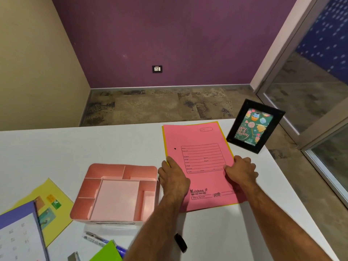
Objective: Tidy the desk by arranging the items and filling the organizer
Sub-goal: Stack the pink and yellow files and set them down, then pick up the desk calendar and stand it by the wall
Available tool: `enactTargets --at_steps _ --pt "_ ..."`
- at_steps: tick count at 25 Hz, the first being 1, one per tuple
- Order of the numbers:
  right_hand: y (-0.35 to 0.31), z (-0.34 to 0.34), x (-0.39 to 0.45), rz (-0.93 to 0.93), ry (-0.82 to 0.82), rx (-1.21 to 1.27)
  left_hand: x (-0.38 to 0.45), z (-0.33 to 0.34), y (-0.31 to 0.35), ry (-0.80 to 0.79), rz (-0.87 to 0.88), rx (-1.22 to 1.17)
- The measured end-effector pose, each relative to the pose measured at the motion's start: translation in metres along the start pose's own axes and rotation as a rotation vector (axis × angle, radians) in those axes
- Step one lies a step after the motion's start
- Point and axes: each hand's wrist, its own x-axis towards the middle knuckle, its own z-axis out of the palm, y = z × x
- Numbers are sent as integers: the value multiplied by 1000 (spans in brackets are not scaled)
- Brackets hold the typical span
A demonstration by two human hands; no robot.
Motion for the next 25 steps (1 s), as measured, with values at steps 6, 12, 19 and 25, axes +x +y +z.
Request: enactTargets --at_steps 6,12,19,25 --pt "-3 -7 -23 6 113 135 -13 -8 4 15 191 -124" --pt "-26 -7 -67 -96 192 346 -30 -65 1 76 323 -244" --pt "-68 9 -155 -140 63 846 -49 -157 -83 319 164 -323" --pt "-85 40 -217 -99 -113 984 -73 -188 -192 350 -84 -352"
